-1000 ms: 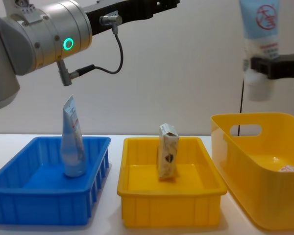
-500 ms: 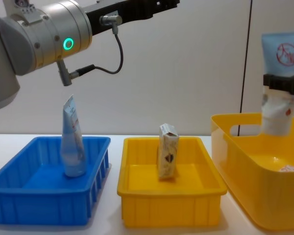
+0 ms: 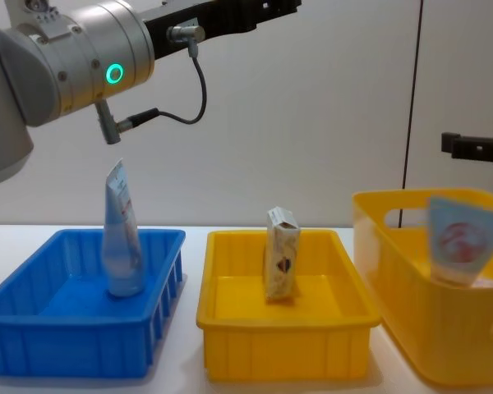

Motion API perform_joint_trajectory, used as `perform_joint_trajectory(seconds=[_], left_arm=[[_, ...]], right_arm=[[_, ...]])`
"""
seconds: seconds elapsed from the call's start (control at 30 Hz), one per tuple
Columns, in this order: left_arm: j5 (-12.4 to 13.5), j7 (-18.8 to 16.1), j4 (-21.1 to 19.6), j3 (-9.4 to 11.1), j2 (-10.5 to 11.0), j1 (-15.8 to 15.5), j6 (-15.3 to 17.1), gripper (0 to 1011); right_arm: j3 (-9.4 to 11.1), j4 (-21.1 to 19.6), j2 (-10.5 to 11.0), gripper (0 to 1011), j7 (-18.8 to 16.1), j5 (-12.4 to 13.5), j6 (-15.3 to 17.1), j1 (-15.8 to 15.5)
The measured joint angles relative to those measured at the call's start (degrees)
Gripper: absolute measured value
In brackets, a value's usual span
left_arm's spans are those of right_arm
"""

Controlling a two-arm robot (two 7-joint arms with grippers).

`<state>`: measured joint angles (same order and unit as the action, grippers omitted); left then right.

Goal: Bimanual collaborative sorting of washing and personal care products

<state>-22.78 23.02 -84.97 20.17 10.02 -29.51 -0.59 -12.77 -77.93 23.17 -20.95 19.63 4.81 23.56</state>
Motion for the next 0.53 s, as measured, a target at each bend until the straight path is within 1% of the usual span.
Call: perform_joint_trajectory(seconds=[0.53], left_arm=[[0.0, 0.0, 0.0, 0.0, 0.0, 0.0, 0.0, 1001]], right_arm=[[0.16, 0.55, 0.14, 1004, -0.66, 0.31, -0.74, -0.1]])
